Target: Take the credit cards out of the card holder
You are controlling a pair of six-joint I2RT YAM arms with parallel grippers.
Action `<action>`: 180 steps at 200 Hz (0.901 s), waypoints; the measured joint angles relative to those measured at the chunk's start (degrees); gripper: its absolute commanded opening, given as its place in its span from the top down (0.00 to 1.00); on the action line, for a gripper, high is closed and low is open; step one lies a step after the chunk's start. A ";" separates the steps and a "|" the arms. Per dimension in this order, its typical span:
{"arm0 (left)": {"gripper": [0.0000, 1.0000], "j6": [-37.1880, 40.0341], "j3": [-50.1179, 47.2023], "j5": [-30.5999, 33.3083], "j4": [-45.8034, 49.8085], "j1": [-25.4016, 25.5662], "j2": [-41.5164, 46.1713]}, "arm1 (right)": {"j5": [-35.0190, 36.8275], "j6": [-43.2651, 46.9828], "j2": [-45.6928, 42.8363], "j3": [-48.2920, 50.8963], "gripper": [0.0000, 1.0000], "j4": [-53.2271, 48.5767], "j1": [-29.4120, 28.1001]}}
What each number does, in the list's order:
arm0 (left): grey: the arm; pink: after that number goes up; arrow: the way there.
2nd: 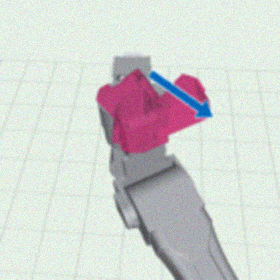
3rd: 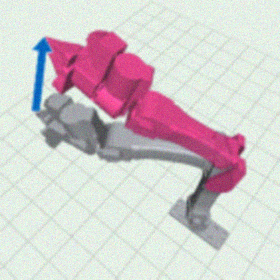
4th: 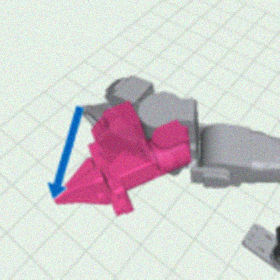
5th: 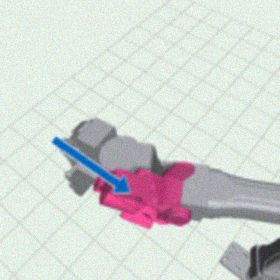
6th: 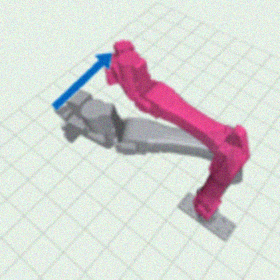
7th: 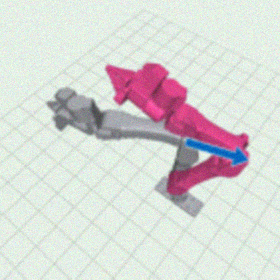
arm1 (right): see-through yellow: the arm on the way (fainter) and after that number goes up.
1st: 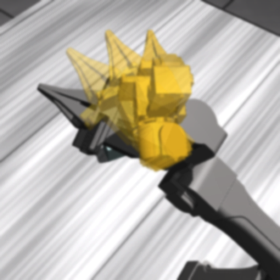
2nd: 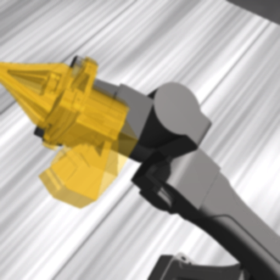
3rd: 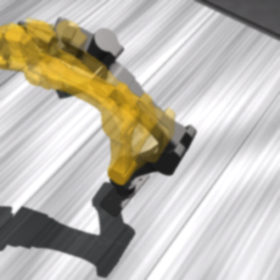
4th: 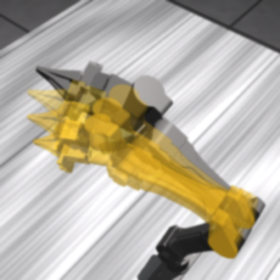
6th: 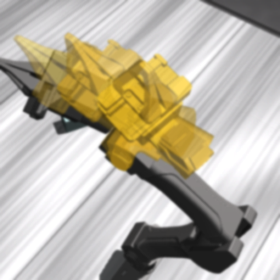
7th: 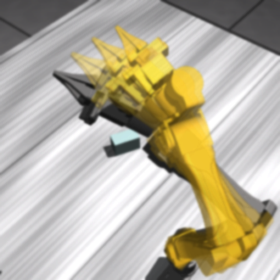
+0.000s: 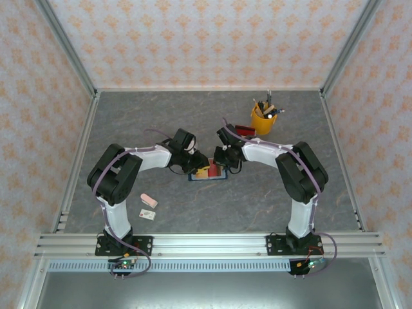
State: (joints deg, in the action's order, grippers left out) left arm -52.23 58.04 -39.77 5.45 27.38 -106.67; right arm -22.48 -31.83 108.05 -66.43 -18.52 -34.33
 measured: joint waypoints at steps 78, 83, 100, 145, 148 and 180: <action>0.75 1.14 0.33 0.17 1.01 -0.02 -0.15 | -4.83 -1.84 0.00 2.38 0.83 5.03 1.55; 0.75 1.16 0.33 0.17 1.05 -0.04 -0.15 | -5.05 -1.92 0.00 2.45 0.83 5.18 1.66; 0.75 1.29 0.33 0.39 1.27 -0.17 -0.15 | -5.57 -2.23 0.00 2.75 0.83 5.86 1.79; 0.76 2.27 0.31 2.78 3.28 -0.94 0.66 | -5.62 -2.51 -0.57 3.41 0.83 6.69 1.79; 0.76 2.54 0.31 3.02 3.65 -1.07 0.83 | -5.60 -2.51 -0.63 3.45 0.83 6.64 1.79; 0.76 3.96 -0.35 5.18 6.62 -3.02 2.80 | -5.99 -2.40 -2.16 4.04 0.82 5.22 1.75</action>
State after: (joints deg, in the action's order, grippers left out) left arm -48.27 57.69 -34.59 12.08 24.36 -103.88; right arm -28.47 -34.24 105.89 -62.39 -13.30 -32.58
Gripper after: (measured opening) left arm 0.239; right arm 0.181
